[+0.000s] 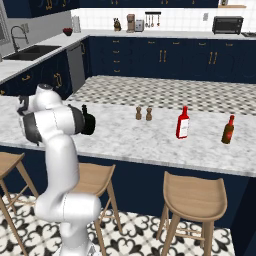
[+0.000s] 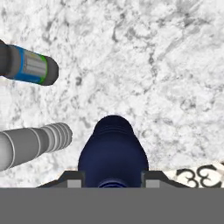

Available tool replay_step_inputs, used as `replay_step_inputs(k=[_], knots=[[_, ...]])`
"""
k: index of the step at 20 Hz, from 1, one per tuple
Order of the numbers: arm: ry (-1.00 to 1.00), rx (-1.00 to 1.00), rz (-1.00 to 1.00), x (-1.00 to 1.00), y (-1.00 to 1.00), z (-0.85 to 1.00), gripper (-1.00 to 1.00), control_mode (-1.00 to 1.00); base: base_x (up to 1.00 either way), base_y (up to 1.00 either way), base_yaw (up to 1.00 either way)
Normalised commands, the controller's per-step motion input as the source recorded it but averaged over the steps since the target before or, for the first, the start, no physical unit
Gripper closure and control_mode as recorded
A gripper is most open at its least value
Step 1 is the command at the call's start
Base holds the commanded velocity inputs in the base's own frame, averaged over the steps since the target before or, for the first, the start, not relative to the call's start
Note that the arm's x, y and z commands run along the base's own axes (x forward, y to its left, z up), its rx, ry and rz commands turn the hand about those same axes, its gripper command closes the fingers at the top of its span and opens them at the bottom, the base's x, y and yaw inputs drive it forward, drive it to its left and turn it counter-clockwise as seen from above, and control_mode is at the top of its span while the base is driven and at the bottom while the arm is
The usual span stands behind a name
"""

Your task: Move the plastic bottles in the middle to the plastics group, and the glass bottles in the middle to the glass group.

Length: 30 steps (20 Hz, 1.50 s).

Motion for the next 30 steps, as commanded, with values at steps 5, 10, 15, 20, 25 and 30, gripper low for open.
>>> replay_step_inputs(k=[5, 10, 15, 20, 25, 30], knots=[[0.00, 0.00, 0.00, 0.42, 0.29, -0.21, 1.00, -1.00, 0.00, 0.00, 0.00], [0.00, -0.01, 0.00, 0.30, 0.27, -0.29, 1.00, -1.00, 0.00, 0.00, 0.00], [0.00, -0.03, 0.00, 0.13, 0.10, -0.39, 1.00, -1.00, 0.00, 0.00, 0.00], [0.00, -0.05, 0.00, -0.15, -0.28, -0.38, -1.00, -1.00, 0.00, 0.00, 0.00], [-0.03, 0.00, 0.00, -0.03, -0.19, 0.03, -1.00, -1.00, 0.00, 0.00, 0.00], [-0.02, 0.01, 0.00, 0.12, -0.03, 0.34, -1.00, -1.00, 0.00, 0.00, 0.00]])
